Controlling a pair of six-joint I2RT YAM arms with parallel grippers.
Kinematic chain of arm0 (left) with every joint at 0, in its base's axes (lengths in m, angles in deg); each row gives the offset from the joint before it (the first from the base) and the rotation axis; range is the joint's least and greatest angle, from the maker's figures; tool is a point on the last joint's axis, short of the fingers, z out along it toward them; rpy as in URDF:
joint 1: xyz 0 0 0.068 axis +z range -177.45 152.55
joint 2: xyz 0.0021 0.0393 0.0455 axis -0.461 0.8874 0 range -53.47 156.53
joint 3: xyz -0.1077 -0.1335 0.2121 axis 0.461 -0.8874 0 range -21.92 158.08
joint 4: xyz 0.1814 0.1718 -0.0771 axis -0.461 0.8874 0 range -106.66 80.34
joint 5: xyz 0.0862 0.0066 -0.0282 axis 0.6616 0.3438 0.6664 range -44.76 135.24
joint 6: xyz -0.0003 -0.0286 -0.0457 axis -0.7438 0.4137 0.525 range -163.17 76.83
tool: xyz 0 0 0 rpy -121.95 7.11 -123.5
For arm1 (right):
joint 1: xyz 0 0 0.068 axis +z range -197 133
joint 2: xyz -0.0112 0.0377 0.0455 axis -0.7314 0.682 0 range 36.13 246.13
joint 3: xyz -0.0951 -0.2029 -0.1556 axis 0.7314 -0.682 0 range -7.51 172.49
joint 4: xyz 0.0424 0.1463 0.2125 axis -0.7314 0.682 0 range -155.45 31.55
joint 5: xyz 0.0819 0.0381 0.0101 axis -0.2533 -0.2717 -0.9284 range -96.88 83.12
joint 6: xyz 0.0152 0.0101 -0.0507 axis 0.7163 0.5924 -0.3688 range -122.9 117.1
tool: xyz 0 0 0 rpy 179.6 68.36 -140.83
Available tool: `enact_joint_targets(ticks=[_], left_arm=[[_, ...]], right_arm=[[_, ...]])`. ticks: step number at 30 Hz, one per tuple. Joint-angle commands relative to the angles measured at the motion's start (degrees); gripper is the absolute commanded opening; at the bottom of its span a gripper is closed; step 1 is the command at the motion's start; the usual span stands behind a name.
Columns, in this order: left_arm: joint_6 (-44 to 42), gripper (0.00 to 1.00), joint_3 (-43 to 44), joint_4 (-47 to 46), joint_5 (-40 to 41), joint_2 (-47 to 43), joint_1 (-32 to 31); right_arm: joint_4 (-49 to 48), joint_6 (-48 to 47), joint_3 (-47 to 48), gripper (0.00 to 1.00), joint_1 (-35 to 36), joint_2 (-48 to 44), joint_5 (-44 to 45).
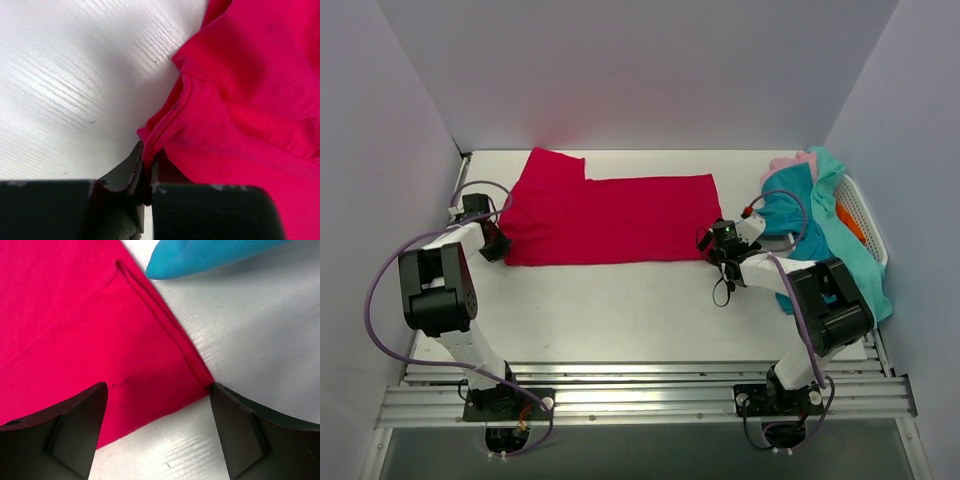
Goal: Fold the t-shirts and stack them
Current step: Fold the tshirt
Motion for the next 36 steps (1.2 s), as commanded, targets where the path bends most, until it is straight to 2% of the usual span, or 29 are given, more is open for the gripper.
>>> enact_joint_targets(ticks=[1,3,4,6,7,10,19,31,36], left_arm=[[-0.6,0.02,-0.7,0.4,-0.9,1.6,0.3],[-0.6,0.02,-0.7,0.3,-1.0,1.6,0.4],[-0.6,0.02,-0.7,0.4,-1.0,1.7,0.4],[-0.7,0.02,-0.6,0.3,-1.2,1.8,0.4],[-0.7,0.02,-0.6,0.4,-1.3,1.9,0.4],[-0.7,0.02,-0.7,0.3,-1.3,1.8,0.4],[-1.0,0.02,-4.7,0.6,-0.7,-4.8,0.3],[0.5,0.02,-15.5,4.1,1.4,-22.4,-2.3],[1.5,0.02,-20.0,6.1,1.3,-30.1,-4.0]], right_arm=[[1.1,1.6,0.2,0.78,0.3,2.5,0.8],[-0.5,1.7,0.1,0.7,0.4,4.0,0.2],[-0.8,1.6,0.1,0.57,0.3,4.5,0.1],[-1.2,1.4,0.2,0.4,0.2,6.0,0.1],[-1.2,1.5,0.2,0.2,-0.1,6.4,0.1],[-2.0,1.2,-0.5,0.0,-0.1,7.1,-0.5],[1.9,2.5,-4.5,0.0,0.5,-1.7,2.3],[13.4,4.2,-10.5,0.0,2.3,-21.9,4.6],[20.6,8.0,-12.5,0.0,4.4,-31.5,6.0]])
